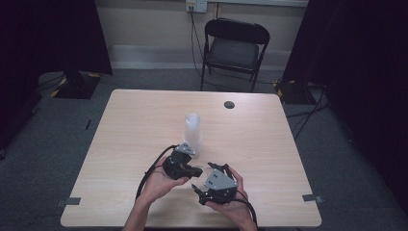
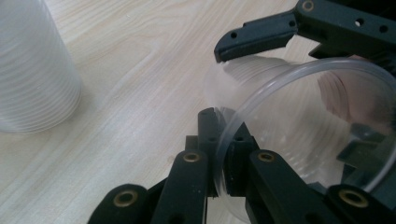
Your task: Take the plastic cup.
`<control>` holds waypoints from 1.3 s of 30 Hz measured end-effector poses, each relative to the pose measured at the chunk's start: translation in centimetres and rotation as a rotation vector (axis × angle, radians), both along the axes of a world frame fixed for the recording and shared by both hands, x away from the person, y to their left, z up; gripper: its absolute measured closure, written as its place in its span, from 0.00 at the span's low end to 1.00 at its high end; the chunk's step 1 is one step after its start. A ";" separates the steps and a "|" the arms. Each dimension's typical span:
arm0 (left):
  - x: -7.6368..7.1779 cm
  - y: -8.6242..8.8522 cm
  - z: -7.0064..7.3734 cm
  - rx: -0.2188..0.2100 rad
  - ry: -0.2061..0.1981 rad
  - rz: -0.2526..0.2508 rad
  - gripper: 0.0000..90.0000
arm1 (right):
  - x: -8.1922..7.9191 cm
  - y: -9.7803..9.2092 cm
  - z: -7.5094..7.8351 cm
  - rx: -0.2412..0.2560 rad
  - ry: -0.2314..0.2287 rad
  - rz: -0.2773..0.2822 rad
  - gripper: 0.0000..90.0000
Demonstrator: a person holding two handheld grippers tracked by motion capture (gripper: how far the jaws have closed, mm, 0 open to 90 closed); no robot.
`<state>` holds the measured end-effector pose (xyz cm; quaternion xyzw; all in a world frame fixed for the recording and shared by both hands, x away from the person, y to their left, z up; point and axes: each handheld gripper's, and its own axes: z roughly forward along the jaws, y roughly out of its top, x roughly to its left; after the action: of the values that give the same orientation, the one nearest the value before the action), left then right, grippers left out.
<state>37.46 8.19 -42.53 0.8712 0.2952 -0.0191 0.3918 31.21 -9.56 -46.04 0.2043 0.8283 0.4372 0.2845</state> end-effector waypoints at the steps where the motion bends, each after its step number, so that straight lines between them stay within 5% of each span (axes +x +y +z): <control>1: 0.0 0.0 0.0 0.000 0.000 0.000 0.98 | -0.1 0.1 0.1 0.005 0.002 0.013 0.17; 15: 0.0 -0.5 -0.2 0.032 0.006 0.034 0.96 | -0.6 0.5 1.0 0.025 -0.043 0.031 0.28; 23: 0.1 -0.3 -0.3 0.035 -0.001 0.051 0.95 | -0.3 0.5 1.0 0.035 -0.028 0.032 0.32; 39: -0.6 0.2 -0.7 -0.069 -0.069 0.102 0.85 | 0.1 0.2 1.1 0.093 -0.002 0.007 0.33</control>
<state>36.84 8.43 -43.25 0.8412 0.3244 0.0209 0.4320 31.29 -9.35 -44.94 0.2138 0.8077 0.4763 0.2740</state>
